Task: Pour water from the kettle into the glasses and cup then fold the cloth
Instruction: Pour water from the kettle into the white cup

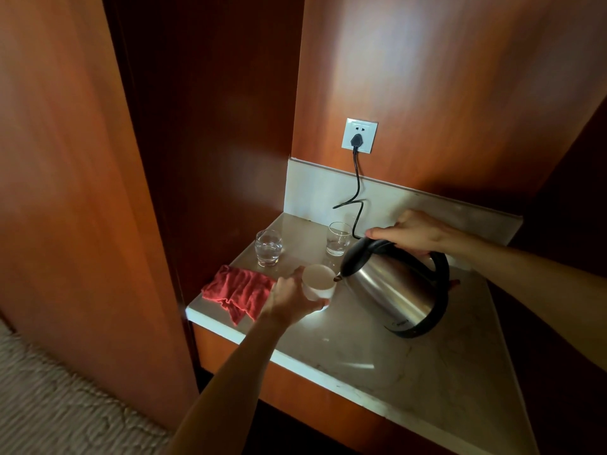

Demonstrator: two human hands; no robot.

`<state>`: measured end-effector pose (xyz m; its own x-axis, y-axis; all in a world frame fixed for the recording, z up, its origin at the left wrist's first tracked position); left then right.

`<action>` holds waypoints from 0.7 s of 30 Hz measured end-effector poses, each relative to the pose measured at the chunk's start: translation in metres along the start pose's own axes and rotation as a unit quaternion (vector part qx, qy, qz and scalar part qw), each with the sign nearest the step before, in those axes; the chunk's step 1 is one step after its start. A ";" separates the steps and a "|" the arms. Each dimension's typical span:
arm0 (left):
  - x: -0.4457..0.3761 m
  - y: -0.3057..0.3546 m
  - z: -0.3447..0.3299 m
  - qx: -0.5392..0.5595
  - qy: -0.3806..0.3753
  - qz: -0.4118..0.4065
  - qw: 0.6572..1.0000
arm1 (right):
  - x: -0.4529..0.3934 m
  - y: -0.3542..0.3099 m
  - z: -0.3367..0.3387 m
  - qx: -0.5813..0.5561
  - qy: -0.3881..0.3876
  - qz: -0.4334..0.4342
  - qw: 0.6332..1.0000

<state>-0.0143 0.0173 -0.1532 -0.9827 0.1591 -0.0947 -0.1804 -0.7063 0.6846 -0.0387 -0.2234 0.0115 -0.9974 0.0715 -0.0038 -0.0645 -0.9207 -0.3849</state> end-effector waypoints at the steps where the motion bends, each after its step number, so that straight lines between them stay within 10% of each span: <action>1: 0.000 0.000 0.000 -0.002 0.000 0.000 1.000 | 0.000 -0.001 0.000 0.001 -0.002 0.001 1.000; 21: -0.001 -0.001 -0.001 0.008 0.004 0.000 1.000 | -0.005 -0.017 0.004 0.040 -0.031 0.007 0.999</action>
<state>-0.0136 0.0170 -0.1543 -0.9828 0.1544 -0.1009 -0.1806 -0.6948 0.6961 -0.0324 -0.2095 0.0220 -0.9982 0.0361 0.0487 -0.0495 -0.9491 -0.3111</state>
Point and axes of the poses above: each hand's wrist, its own x-axis away from the middle knuckle, its own z-axis out of the back of the hand, y = z × x, the point moved 2 cm from there along -x, towards the middle knuckle, and after that the axes turned 7 degrees about z, right-handed, at the moved point
